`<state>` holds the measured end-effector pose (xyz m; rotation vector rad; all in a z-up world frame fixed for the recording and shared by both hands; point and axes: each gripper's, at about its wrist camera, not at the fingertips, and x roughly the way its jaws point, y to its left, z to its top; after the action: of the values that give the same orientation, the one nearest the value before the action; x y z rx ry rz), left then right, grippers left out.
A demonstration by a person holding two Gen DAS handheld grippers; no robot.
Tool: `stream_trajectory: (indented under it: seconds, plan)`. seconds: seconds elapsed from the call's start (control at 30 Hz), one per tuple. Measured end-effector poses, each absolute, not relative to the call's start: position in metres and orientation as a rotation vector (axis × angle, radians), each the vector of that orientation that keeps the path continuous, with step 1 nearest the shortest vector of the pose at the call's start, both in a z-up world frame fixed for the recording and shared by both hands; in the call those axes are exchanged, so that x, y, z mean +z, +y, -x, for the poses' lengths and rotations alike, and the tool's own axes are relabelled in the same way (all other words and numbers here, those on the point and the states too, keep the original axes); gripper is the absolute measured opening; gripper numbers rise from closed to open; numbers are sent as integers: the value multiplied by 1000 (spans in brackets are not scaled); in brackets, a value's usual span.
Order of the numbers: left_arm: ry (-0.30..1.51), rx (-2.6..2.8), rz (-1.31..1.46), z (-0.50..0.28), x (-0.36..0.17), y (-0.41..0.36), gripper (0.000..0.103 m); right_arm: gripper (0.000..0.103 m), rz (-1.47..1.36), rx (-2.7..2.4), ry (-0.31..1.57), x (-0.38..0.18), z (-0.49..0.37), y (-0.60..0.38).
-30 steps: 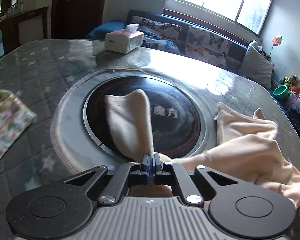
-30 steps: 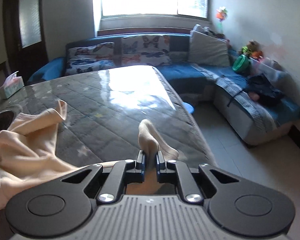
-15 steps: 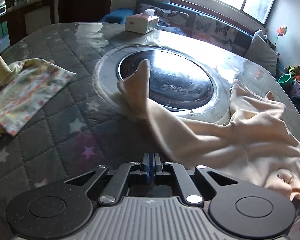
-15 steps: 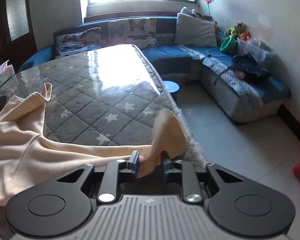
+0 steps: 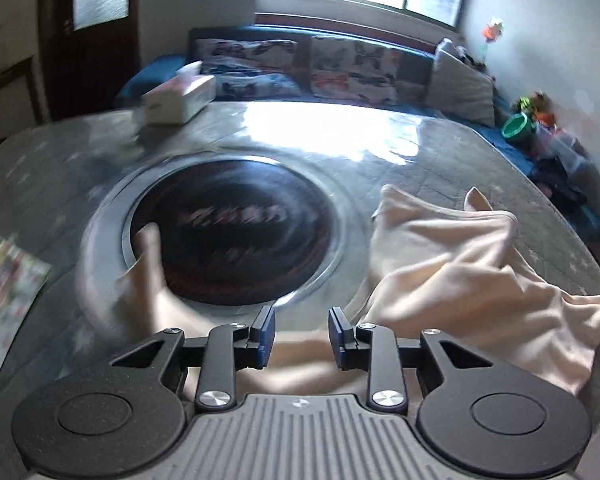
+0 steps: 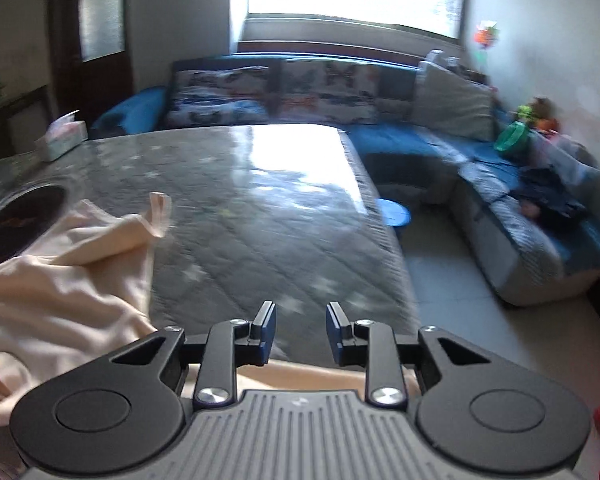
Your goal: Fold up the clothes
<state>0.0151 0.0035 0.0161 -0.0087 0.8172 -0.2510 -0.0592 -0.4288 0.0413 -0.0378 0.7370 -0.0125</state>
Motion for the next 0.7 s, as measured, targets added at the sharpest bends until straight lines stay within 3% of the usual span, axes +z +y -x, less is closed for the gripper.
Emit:
stream_trajectory:
  seconds: [0.2, 0.43, 0.7]
  plan:
    - [848, -341, -30, -69, 10, -41, 33, 28, 89, 115, 773, 30, 18, -393]
    - [848, -398, -92, -128, -6, -89, 48, 29, 114, 208, 805, 14, -20, -367]
    - [841, -434, -110, -172, -29, -119, 47, 34, 130, 267, 830, 5, -42, -352]
